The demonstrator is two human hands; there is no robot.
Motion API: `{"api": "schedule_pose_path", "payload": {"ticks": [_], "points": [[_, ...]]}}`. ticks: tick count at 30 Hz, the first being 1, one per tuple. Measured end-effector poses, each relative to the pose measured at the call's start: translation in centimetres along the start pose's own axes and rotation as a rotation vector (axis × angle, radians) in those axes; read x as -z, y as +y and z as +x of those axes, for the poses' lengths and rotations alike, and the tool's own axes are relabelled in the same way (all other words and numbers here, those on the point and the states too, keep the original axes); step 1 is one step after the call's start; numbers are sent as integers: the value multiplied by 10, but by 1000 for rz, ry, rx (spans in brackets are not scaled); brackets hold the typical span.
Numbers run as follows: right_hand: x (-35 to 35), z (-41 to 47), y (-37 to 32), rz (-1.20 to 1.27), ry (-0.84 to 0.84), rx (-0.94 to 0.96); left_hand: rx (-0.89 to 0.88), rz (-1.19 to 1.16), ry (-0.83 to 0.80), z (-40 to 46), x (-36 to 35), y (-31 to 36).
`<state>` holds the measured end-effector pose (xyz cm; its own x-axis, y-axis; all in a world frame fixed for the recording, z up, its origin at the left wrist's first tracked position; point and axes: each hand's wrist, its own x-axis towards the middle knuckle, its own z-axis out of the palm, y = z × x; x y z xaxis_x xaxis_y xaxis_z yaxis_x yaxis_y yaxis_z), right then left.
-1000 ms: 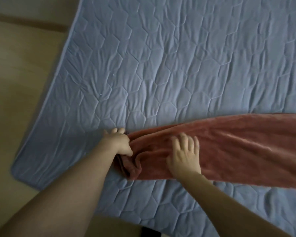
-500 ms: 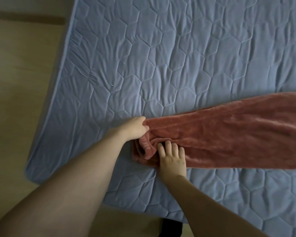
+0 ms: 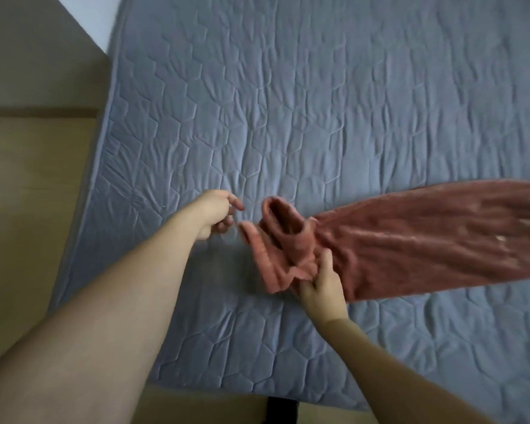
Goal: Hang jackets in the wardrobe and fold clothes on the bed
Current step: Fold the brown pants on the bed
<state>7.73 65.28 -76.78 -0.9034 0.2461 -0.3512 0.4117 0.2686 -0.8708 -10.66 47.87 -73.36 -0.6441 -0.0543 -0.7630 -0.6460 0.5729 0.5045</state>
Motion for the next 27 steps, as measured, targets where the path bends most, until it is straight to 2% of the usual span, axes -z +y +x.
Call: {"api": "schedule_pose_path", "payload": {"ticks": [1, 3, 7, 11, 13, 17, 20, 22, 24, 27], "points": [[22, 3, -4, 179, 52, -108, 6, 41, -96, -12, -16, 25], [68, 10, -10, 455, 128, -194, -14, 155, -204, -32, -55, 68], [173, 27, -11, 692, 209, -286, -126, 278, -149, -59, -154, 140], [286, 38, 1, 968, 331, -334, -174, 379, -270, -77, -257, 205], [342, 45, 12, 1050, 391, -350, -202, 451, -268, -77, -310, 236], [443, 65, 60, 1060, 639, -362, -353, 600, -254, -63, -422, 288], [490, 82, 122, 1035, 816, -477, -400, 945, -213, -40, -492, 297], [505, 92, 164, 1098, 774, -602, -342, 1174, -163, -25, -523, 287], [509, 101, 193, 1103, 710, -655, -296, 1239, -144, -12, -539, 267], [510, 115, 212, 950, 782, -466, -298, 1300, -103, 4, -535, 238]]}}
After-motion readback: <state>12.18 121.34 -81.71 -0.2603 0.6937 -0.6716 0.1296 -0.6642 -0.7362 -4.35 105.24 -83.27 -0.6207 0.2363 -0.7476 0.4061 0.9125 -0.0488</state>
